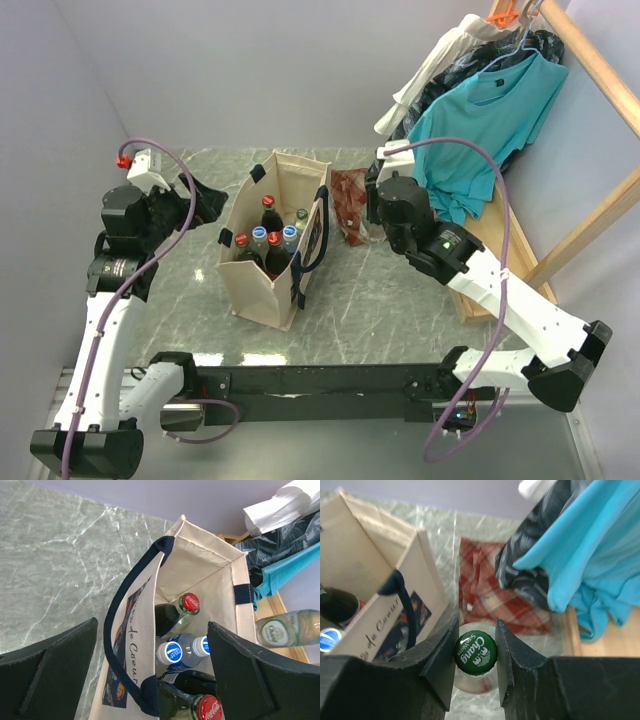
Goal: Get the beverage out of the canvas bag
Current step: Place the drink at the center of the board.
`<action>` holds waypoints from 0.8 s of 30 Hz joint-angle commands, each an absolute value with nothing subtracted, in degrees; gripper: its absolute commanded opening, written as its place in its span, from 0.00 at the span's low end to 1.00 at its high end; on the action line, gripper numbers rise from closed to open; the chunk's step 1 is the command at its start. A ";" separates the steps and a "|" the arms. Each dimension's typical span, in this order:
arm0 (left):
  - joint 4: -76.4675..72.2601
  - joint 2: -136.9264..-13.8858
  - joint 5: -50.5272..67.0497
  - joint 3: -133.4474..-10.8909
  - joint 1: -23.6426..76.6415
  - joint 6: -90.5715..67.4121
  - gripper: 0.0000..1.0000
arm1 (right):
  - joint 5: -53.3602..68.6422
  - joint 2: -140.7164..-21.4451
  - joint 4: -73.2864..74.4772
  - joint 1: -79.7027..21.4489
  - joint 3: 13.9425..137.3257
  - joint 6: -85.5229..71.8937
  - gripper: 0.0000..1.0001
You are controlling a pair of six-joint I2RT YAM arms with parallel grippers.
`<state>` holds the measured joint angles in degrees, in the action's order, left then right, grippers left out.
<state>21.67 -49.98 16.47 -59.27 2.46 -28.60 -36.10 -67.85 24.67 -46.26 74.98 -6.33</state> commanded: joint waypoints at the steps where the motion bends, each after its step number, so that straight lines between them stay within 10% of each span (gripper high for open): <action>1: 20.92 -50.27 15.64 -61.96 2.46 -28.21 0.96 | -34.37 -65.47 14.15 -45.18 74.53 -10.02 0.00; 24: 19.25 -50.54 14.68 -59.33 2.46 -29.88 0.96 | -30.76 -70.58 4.31 -44.47 62.58 -15.99 0.00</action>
